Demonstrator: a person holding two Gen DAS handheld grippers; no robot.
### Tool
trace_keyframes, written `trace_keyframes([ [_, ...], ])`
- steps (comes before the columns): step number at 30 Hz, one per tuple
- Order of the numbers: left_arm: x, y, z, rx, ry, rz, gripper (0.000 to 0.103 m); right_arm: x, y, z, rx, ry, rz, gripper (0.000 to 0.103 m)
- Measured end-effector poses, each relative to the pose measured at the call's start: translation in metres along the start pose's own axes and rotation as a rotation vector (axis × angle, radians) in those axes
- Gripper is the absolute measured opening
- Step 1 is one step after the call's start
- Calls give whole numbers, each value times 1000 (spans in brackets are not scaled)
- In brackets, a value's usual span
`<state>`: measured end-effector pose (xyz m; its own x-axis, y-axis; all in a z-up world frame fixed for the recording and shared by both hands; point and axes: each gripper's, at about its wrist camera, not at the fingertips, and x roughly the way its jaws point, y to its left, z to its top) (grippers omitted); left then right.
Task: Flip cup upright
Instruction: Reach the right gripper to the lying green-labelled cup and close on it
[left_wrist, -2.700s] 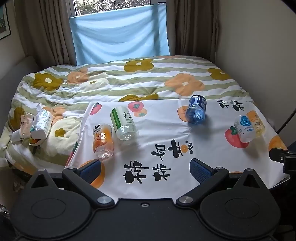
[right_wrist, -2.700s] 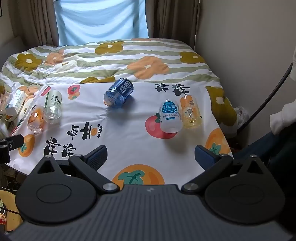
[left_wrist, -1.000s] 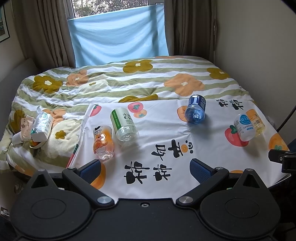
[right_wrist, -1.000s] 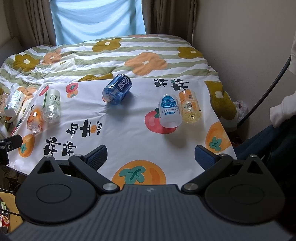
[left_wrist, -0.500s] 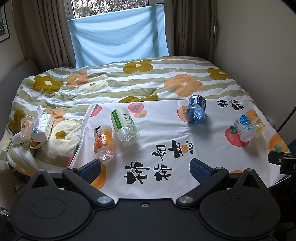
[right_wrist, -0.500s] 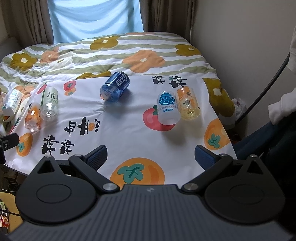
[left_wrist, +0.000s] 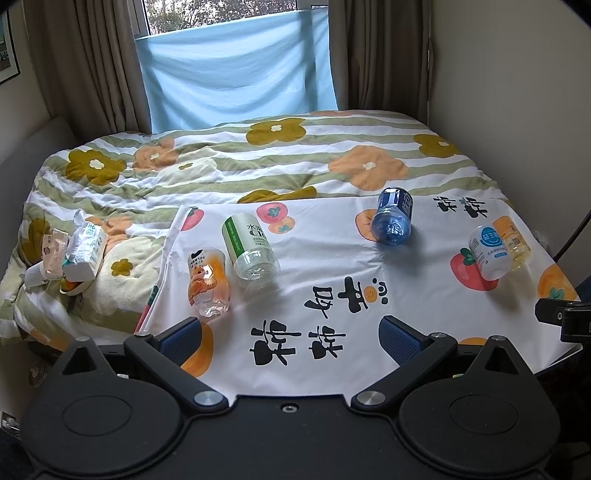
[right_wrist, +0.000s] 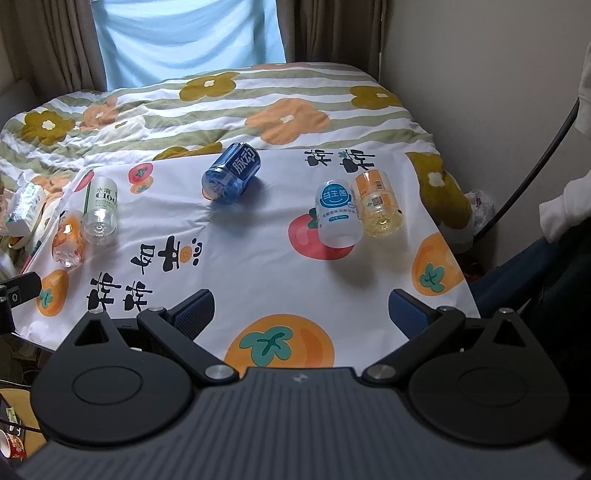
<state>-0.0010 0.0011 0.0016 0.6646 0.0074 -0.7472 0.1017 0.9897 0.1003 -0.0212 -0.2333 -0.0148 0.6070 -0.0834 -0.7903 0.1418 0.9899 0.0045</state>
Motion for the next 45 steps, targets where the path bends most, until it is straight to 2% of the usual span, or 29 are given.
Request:
trace_keyframes([
  [14,-2,9,-2,-8,-4,0,103,1,7,3,-4,2,7,103],
  [23,1,19,1,-33,22,28,103,3,27,16,-78,9,44,103],
  [34,17,50,0,-109,65,103,103,33,84,47,-222,25,139,103],
  [45,61,99,19,-145,102,149,103,85,150,80,-297,55,201,103],
])
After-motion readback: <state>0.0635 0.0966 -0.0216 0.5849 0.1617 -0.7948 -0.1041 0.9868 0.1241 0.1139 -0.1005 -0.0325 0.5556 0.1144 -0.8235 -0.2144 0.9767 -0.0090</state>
